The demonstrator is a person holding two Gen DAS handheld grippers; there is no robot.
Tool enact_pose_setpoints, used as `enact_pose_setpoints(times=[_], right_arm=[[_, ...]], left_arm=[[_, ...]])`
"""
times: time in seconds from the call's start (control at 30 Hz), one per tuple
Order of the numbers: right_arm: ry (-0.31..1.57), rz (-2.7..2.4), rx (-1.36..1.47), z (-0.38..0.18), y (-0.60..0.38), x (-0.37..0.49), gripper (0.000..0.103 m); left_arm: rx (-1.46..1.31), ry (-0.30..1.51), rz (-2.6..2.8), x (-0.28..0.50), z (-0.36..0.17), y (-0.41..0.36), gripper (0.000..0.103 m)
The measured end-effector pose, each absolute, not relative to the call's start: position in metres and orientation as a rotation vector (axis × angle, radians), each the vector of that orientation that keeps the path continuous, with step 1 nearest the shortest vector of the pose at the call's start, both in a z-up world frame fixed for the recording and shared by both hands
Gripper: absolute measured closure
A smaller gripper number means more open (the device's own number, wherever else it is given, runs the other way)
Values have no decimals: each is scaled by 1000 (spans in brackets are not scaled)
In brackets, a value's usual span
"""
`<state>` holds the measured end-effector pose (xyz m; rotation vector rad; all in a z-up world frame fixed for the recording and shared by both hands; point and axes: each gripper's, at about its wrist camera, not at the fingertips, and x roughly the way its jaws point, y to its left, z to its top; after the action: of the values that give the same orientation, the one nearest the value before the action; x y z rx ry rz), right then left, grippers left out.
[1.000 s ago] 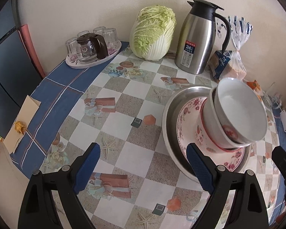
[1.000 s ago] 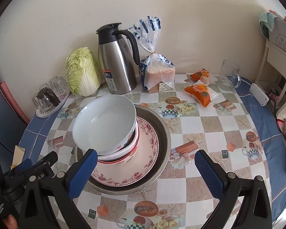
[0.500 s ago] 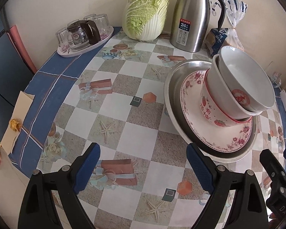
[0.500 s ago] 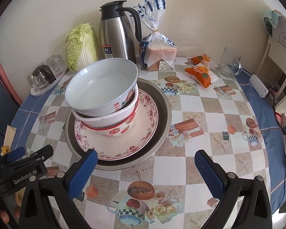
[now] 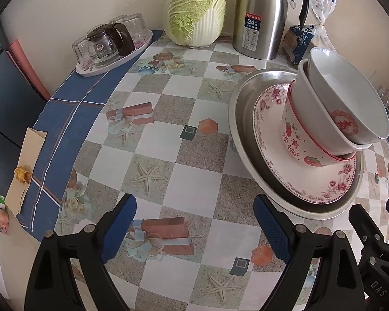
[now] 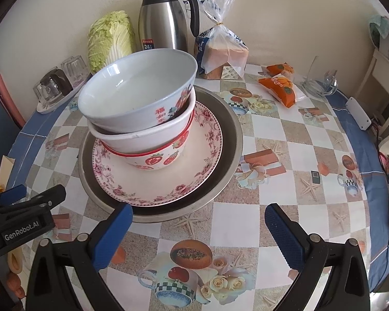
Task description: Organize plates and bowls
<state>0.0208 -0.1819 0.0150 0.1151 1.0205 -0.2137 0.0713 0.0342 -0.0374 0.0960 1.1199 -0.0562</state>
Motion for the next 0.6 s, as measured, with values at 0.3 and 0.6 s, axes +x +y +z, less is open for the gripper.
enact_pose_setpoints(times=[0.3,0.6], right_arm=[[1030,-212,117,12,-183,23,0],[1033,-212,119,10,-184,24,0]], left_arm=[[94,1130,-47,74,-40,36,11],[93,1133,-42,74,-41,36,11]])
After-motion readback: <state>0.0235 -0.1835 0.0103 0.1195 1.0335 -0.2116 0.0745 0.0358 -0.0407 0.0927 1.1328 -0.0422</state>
